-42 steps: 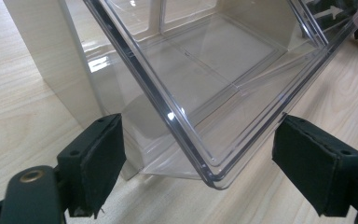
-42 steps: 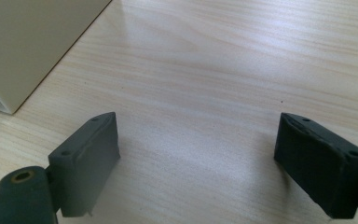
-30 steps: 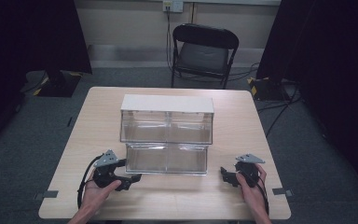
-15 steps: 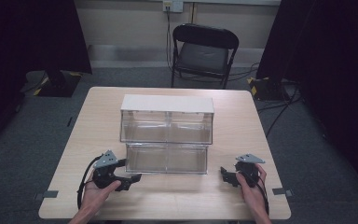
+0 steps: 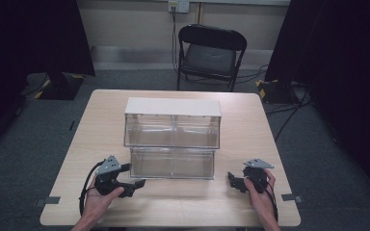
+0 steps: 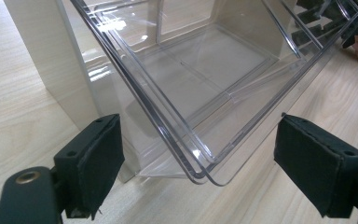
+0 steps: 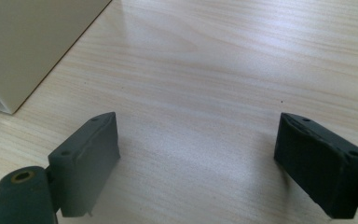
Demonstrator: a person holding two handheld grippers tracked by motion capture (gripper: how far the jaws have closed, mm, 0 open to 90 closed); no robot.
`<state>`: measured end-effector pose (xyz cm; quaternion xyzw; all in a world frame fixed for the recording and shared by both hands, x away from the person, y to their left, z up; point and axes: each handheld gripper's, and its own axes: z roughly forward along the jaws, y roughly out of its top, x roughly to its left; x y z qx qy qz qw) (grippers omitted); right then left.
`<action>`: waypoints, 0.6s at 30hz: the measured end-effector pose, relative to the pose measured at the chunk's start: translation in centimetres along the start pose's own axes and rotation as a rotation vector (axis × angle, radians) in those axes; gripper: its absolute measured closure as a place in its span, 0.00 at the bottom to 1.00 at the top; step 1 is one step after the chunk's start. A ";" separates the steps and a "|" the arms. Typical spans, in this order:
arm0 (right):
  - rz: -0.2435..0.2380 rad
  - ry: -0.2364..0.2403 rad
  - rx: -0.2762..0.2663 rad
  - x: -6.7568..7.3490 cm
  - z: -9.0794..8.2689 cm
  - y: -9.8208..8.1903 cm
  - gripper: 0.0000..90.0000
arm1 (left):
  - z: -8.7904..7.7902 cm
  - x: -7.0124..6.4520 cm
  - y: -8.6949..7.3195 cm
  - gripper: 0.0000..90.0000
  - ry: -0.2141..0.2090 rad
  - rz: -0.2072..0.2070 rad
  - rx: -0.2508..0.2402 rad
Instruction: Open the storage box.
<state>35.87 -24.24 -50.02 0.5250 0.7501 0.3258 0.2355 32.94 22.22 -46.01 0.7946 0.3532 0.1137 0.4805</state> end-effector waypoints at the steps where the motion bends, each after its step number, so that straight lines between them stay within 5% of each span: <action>1: 0.000 0.000 0.000 0.0 0.0 0.0 0.15 | 0.0 0.0 0.0 0.17 0.001 0.001 0.000; 18: 0.000 0.000 0.000 0.0 0.0 0.0 0.15 | -0.4 -0.1 0.2 0.17 -0.012 0.003 -0.020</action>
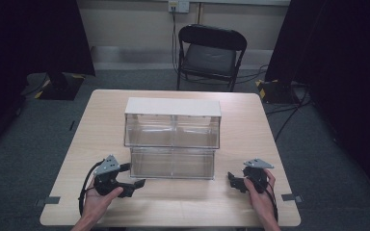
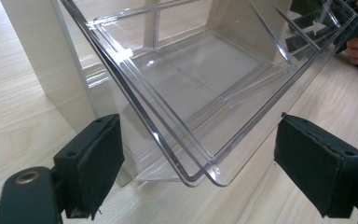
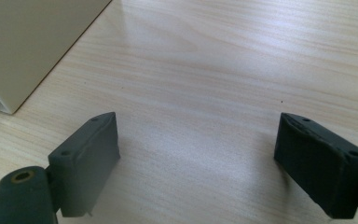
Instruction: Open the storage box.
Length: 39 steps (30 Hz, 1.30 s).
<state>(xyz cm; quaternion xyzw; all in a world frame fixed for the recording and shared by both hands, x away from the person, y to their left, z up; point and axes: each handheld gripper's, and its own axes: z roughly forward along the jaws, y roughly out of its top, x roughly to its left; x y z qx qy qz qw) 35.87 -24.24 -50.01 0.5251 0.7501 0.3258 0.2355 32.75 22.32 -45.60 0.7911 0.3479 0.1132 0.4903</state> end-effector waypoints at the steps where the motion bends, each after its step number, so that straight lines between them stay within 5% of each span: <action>1: 0.000 0.000 0.000 0.0 0.0 0.0 0.15 | 0.0 0.0 0.0 0.17 0.000 0.000 -0.001; 39: -0.007 0.007 0.002 0.0 0.1 0.0 0.13 | 0.1 -0.1 1.0 0.13 0.030 0.007 -0.034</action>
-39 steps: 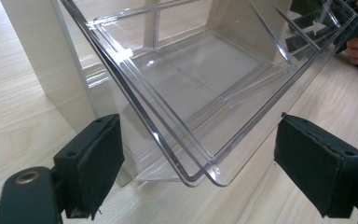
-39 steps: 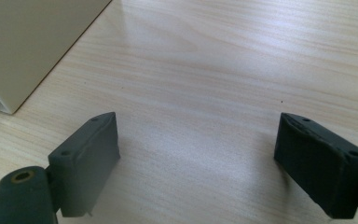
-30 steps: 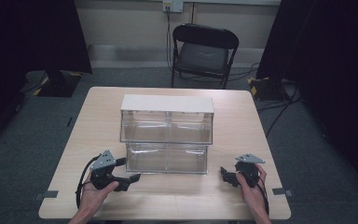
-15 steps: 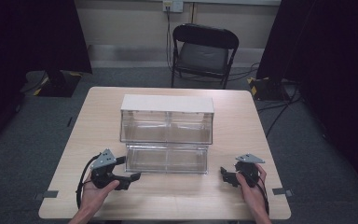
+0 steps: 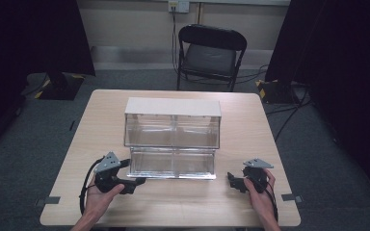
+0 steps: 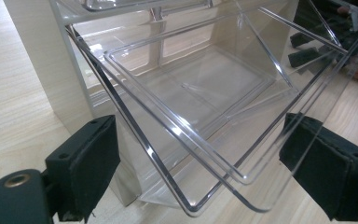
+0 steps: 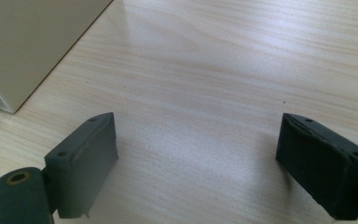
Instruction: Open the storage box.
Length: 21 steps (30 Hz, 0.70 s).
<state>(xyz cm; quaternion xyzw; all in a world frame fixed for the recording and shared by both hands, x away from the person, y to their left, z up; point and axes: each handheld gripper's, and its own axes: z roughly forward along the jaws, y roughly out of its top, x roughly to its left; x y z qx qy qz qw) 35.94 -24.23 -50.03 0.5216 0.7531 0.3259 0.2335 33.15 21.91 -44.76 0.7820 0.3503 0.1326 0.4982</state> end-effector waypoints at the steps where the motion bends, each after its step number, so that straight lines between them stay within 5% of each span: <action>1: 0.000 0.000 0.000 0.0 0.0 0.0 0.13 | 0.0 0.0 0.0 0.13 0.001 -0.003 -0.002; 21: 0.000 0.000 0.000 0.0 0.0 0.0 0.13 | -0.1 -0.3 0.4 0.10 0.006 -0.002 -0.010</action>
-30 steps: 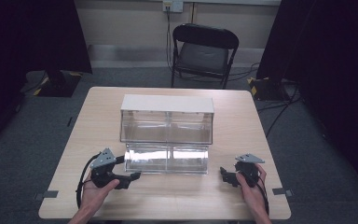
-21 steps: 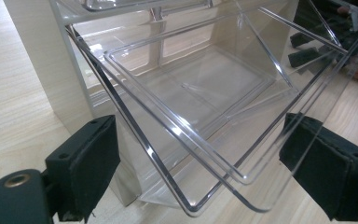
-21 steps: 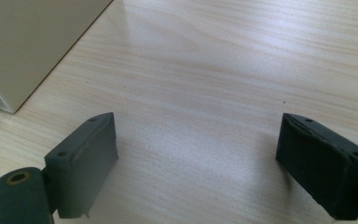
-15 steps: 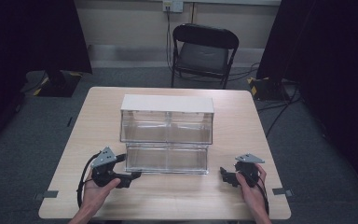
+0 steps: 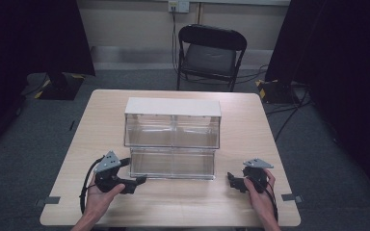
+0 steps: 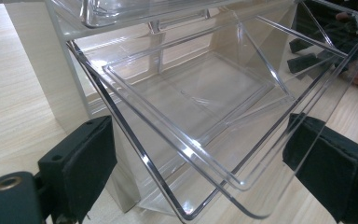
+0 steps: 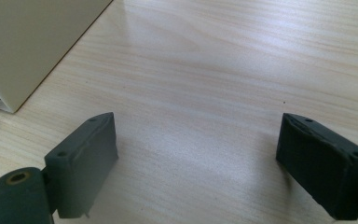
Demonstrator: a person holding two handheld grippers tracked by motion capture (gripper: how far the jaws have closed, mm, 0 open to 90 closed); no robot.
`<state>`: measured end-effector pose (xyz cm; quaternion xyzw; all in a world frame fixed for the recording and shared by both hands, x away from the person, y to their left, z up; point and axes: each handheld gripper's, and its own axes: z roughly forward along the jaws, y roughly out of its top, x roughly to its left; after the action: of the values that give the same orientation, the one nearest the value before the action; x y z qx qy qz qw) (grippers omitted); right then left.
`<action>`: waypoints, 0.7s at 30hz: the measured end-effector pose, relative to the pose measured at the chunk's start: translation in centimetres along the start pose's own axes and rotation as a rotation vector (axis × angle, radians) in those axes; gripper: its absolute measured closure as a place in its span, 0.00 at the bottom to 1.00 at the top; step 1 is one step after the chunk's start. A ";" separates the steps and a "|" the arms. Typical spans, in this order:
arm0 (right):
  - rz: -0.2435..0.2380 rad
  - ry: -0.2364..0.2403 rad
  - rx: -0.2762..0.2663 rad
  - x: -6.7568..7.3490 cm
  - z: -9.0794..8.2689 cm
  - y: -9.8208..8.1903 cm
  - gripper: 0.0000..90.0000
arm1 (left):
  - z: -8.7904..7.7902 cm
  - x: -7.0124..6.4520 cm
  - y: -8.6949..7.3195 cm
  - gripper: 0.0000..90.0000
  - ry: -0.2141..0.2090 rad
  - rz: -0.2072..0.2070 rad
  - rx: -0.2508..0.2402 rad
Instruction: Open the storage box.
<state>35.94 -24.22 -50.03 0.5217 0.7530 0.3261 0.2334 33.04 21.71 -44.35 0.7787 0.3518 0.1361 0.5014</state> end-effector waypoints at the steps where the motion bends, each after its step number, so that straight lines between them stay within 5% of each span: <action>1: -0.001 0.000 0.000 0.0 0.0 0.0 0.13 | 0.0 0.0 0.0 0.10 0.003 0.011 0.003; 21: -0.001 0.001 0.002 0.0 0.0 0.0 0.13 | -0.3 -0.1 0.3 0.13 0.013 0.011 -0.011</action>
<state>35.96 -24.21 -50.03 0.5211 0.7538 0.3258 0.2327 32.93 21.80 -43.98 0.7768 0.3501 0.1459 0.5027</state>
